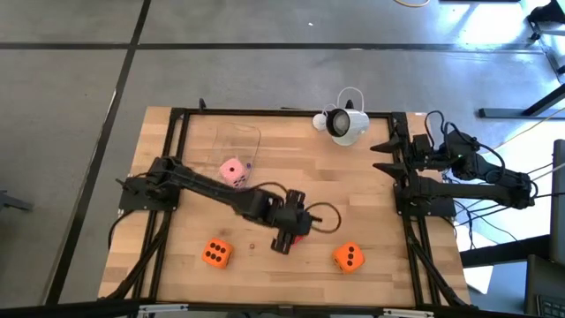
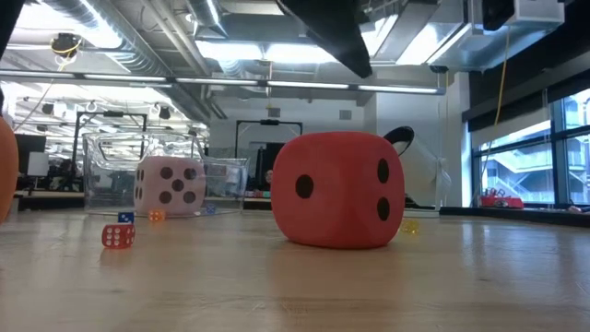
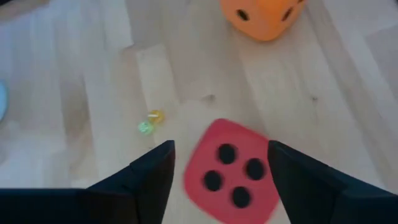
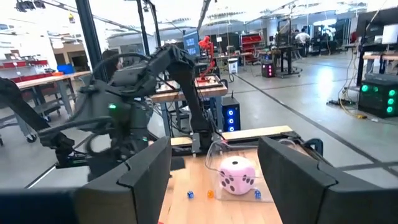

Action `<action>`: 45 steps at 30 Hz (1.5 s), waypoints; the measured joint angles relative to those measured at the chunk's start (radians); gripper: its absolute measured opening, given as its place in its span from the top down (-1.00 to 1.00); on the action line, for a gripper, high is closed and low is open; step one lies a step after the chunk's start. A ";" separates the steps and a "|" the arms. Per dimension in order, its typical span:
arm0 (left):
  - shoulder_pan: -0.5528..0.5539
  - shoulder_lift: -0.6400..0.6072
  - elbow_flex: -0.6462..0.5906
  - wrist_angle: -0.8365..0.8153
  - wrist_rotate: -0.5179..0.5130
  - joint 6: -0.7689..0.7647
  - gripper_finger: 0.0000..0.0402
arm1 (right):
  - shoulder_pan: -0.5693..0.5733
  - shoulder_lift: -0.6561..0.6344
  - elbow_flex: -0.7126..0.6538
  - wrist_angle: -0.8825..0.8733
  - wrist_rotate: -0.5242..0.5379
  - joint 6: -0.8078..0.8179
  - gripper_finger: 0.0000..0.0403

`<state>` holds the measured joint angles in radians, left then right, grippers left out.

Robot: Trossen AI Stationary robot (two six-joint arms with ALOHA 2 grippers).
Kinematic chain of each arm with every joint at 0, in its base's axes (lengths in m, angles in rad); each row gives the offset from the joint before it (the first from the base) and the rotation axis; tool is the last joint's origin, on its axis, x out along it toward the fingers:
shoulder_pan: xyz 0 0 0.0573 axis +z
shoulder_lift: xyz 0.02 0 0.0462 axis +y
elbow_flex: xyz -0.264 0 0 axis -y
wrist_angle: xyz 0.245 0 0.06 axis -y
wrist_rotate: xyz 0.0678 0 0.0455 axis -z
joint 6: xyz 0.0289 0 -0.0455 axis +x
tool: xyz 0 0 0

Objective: Pick & Place Dice
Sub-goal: Put the large red die into the transparent bin

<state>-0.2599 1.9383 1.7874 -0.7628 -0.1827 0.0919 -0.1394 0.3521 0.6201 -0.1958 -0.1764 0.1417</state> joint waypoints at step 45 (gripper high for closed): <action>-0.153 0.255 0.004 -0.128 -0.412 -0.080 -0.36 | 0.000 0.017 -0.001 -0.030 -0.052 0.008 -0.20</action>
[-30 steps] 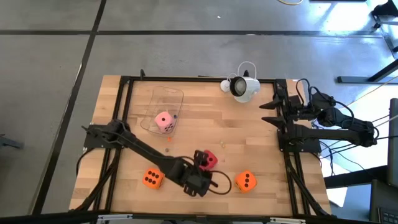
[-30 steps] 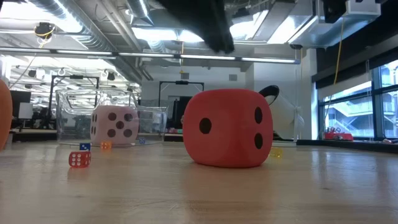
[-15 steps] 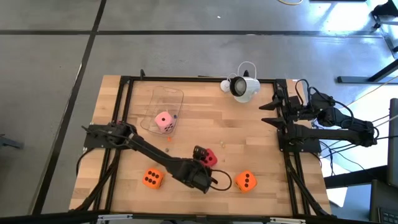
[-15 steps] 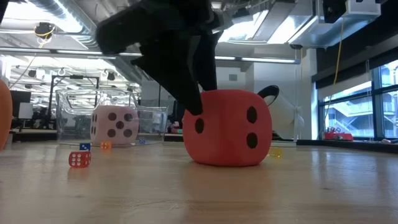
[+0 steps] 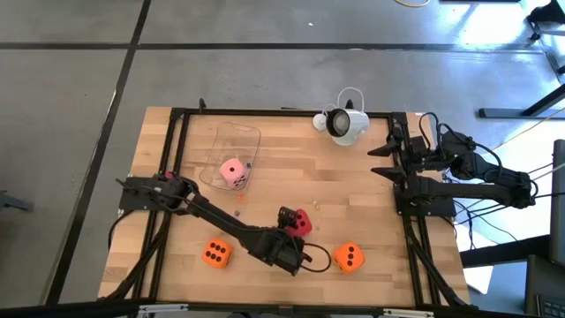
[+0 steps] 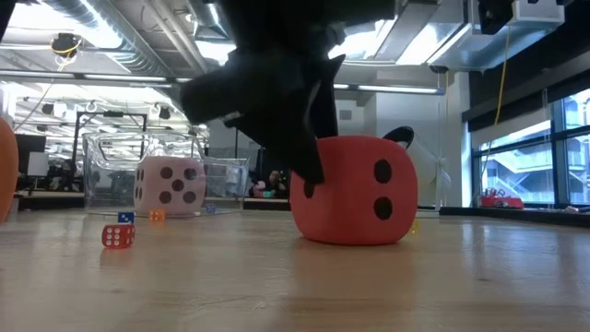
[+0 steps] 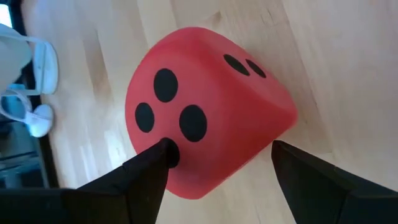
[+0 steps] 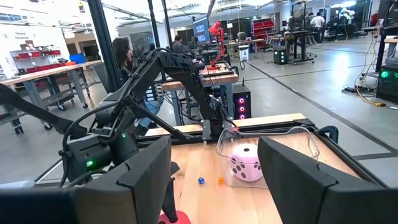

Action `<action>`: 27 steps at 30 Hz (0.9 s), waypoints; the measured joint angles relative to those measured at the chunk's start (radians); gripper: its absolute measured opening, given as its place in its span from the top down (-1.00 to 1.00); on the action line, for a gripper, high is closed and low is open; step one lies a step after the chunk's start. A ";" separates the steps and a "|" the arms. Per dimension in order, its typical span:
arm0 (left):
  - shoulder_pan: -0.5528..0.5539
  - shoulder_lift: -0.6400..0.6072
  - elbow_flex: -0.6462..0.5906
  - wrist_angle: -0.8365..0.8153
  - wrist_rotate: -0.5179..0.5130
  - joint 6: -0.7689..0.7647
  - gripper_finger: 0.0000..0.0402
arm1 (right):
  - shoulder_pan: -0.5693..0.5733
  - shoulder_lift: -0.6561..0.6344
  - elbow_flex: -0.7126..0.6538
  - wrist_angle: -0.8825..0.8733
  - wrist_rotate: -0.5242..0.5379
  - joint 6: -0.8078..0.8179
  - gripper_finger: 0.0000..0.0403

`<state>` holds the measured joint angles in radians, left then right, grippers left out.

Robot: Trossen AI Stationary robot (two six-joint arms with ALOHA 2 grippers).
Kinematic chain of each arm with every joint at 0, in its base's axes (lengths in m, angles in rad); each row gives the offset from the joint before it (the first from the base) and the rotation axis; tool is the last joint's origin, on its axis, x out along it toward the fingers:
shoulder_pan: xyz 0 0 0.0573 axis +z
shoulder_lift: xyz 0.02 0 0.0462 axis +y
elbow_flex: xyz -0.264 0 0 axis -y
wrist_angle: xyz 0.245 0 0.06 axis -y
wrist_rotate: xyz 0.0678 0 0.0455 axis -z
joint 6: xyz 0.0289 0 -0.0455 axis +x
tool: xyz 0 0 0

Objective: Pick & Place Dice
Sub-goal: Put the large red die into the transparent bin

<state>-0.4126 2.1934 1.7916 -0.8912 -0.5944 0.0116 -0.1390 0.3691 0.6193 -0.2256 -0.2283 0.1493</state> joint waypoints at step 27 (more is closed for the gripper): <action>-0.024 -0.001 0.059 -0.176 -0.184 -0.107 0.69 | 0.000 0.000 0.000 0.000 0.003 0.000 -0.20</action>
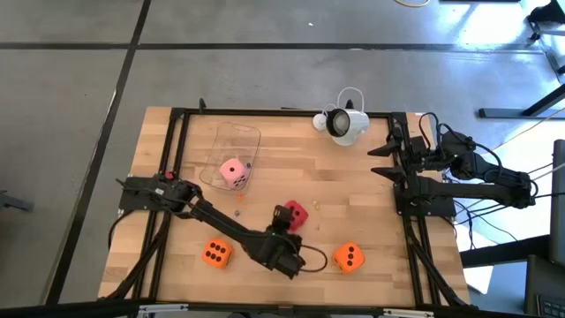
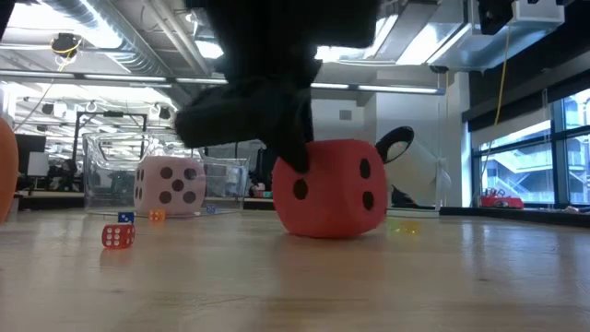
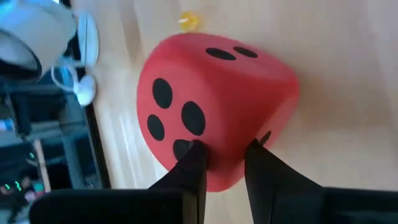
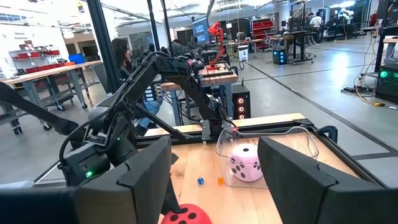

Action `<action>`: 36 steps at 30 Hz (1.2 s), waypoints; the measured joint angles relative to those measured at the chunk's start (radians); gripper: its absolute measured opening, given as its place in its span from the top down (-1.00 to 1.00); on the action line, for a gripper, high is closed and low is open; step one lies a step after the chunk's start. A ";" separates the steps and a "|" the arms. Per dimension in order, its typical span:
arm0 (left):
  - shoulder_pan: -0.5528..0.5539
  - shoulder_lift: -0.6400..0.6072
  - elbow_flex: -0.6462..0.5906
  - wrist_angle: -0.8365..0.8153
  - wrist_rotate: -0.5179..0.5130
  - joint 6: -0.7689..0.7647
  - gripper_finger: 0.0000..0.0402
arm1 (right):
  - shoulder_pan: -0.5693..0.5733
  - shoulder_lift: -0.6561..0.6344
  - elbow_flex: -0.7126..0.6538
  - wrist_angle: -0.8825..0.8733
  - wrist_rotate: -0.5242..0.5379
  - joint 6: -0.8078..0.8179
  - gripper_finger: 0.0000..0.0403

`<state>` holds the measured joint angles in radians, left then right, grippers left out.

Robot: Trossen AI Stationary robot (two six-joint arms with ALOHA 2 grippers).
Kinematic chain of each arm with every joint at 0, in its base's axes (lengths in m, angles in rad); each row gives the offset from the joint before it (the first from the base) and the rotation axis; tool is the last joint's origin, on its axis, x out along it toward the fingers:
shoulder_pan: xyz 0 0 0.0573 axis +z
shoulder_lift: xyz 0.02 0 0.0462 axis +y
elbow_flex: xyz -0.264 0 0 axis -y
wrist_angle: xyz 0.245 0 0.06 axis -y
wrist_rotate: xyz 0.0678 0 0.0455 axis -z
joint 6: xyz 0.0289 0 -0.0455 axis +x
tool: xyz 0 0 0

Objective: Pick & Place Dice
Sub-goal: Put the large red die into the transparent bin

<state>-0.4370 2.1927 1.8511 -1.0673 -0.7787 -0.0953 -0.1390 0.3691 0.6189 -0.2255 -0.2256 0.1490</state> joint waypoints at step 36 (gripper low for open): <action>0.223 -0.290 -0.018 -0.504 -0.306 -0.486 0.80 | 0.000 0.000 0.000 -0.010 -0.003 -0.003 -0.20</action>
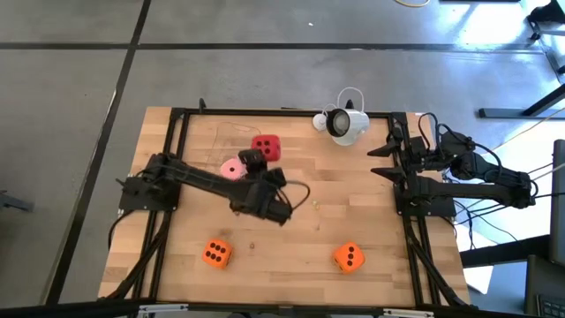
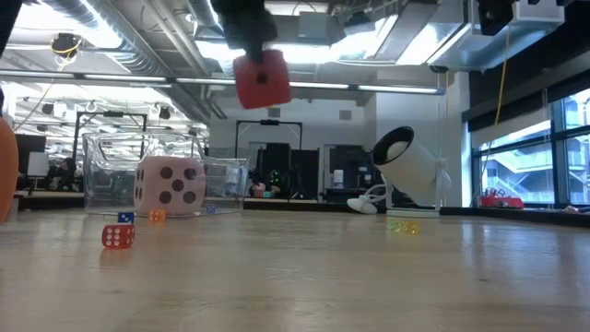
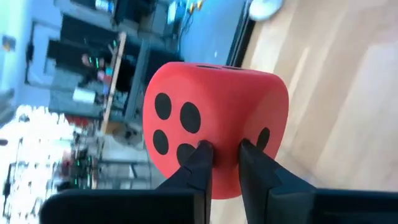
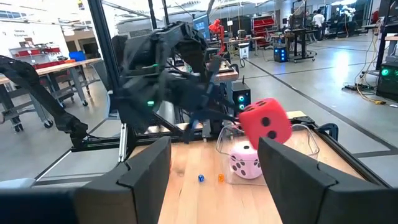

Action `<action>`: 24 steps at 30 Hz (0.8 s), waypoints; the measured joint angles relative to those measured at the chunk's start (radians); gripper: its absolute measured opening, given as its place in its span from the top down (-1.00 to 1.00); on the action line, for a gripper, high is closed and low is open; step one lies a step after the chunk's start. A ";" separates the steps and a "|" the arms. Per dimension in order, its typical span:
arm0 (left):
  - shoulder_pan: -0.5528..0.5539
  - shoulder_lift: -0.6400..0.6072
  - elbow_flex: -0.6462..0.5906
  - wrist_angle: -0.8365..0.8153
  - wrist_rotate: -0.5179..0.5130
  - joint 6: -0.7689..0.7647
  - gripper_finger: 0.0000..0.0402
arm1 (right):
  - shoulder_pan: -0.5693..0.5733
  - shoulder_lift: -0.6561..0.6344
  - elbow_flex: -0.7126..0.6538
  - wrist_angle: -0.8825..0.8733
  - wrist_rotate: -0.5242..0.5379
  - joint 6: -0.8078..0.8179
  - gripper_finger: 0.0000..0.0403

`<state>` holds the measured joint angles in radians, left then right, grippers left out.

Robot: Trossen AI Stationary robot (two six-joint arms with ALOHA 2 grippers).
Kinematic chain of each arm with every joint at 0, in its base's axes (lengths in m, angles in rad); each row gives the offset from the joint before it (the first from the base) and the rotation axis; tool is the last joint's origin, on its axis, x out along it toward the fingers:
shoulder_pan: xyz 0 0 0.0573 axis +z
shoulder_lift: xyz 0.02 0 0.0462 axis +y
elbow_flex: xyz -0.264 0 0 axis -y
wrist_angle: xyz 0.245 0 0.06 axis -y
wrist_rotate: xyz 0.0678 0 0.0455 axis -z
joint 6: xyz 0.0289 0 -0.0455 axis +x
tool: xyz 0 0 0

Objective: Pick & Place Dice
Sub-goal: Put the large red die into the transparent bin

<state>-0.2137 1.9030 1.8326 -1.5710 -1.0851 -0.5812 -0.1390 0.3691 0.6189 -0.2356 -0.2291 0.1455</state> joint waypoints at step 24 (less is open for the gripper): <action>0.424 -0.057 -0.255 0.012 0.317 -0.208 0.87 | 0.000 0.000 0.000 -0.020 0.000 -0.019 -0.20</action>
<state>0.2098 1.8458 1.5772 -1.5587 -0.7677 -0.7891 -0.1394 0.3691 0.6189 -0.2554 -0.2291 0.1268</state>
